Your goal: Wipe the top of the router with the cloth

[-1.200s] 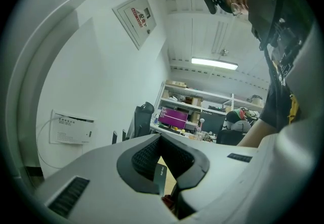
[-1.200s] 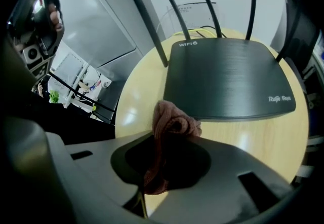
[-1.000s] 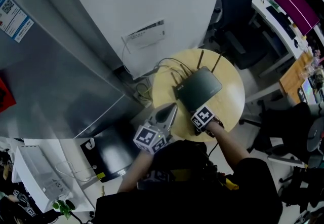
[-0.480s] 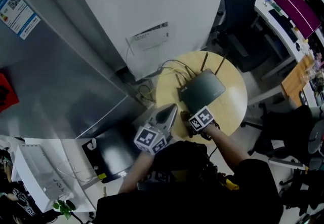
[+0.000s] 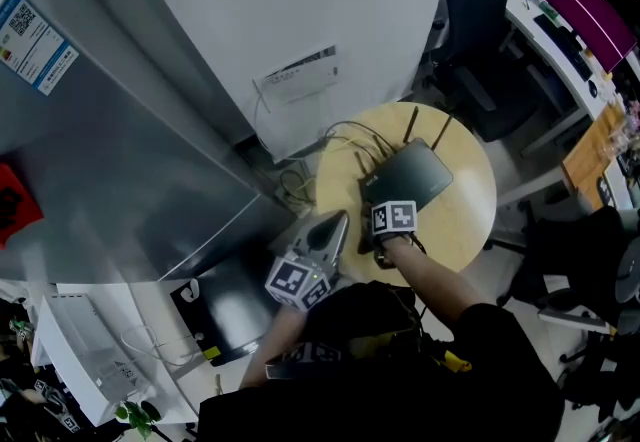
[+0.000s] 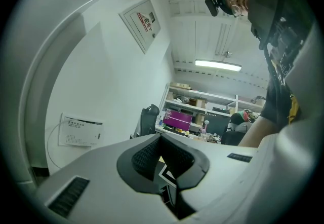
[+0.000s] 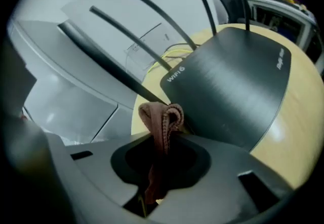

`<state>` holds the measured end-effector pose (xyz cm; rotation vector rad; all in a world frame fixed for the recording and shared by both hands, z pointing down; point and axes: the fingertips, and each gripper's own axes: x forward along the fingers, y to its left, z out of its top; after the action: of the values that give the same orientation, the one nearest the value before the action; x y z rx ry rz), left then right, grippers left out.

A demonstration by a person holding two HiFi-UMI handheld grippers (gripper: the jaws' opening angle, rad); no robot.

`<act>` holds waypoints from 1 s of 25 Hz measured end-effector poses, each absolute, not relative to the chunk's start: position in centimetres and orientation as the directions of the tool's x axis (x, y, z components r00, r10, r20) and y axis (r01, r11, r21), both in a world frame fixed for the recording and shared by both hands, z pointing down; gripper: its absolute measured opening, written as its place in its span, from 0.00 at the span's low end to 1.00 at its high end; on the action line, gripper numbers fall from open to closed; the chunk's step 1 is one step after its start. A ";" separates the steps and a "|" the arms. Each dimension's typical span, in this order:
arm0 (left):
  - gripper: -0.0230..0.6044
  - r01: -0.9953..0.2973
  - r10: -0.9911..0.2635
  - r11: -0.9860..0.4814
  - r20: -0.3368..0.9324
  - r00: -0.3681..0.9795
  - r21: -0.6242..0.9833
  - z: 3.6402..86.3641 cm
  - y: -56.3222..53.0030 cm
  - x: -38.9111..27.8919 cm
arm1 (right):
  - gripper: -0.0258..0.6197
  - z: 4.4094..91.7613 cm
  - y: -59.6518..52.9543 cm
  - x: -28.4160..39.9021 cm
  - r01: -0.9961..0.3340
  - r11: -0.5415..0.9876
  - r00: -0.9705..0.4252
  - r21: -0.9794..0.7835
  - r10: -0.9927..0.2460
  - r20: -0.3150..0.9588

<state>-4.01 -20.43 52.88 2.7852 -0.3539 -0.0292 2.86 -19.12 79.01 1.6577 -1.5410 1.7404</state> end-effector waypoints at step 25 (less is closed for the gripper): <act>0.03 -0.205 -0.210 -0.930 0.018 0.978 0.306 52.2 -19.4 -0.6 | 0.13 79.8 -14.4 4.7 -0.623 -0.584 -0.267 -0.520 -0.466 0.844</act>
<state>-0.61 -19.37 52.23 2.8139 -0.3021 -0.0219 4.72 -14.44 79.82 1.8232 -1.3678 1.9834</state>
